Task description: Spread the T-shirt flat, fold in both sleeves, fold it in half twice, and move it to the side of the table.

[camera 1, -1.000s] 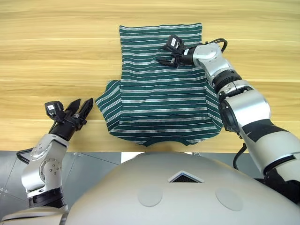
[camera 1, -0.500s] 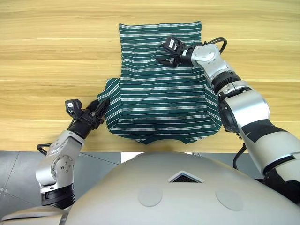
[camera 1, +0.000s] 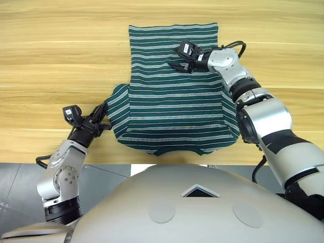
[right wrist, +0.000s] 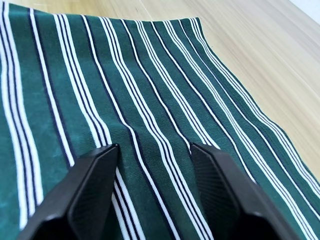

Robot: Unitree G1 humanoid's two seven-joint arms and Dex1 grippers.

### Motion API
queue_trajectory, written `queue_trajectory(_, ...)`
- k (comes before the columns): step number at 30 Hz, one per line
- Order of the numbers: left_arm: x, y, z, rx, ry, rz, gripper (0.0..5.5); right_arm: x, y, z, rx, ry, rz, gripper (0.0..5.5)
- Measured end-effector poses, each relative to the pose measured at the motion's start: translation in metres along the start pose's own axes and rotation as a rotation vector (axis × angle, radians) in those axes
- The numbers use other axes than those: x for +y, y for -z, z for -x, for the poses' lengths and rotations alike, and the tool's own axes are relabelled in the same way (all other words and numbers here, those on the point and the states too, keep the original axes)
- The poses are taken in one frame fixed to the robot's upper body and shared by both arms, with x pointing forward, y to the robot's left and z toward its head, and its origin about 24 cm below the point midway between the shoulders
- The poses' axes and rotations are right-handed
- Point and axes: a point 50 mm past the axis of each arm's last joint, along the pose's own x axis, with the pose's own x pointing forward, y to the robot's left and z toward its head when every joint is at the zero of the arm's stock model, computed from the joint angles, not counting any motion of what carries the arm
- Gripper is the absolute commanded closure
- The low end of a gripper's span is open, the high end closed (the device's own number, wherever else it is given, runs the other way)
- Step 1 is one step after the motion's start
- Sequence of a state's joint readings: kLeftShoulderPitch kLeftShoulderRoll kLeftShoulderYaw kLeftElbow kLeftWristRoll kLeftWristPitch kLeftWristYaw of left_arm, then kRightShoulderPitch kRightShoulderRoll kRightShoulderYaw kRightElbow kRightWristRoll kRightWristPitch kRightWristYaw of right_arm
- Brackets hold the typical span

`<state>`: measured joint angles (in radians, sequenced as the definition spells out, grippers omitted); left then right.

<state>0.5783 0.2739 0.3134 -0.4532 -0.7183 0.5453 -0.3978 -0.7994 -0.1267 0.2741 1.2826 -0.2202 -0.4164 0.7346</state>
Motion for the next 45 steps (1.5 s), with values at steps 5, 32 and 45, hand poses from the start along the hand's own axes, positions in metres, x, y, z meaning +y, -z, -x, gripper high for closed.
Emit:
queue_trajectory(5, -0.024, -0.003, -0.004, -0.036, 0.139, -0.013, 5.49, 0.000, 0.007, 0.009, -0.041, 0.006, -0.012, 2.83)
queue_trajectory(32, -0.078, 0.049, -0.041, 0.223, 0.379, -0.322, 4.63, -0.020, 0.005, 0.100, -0.352, 0.238, 0.138, 1.89)
queue_trajectory(45, -0.113, 0.026, 0.019, -0.003, 0.525, -0.439, 3.46, 0.113, 0.068, 0.230, -0.053, 0.519, -0.709, 0.56)
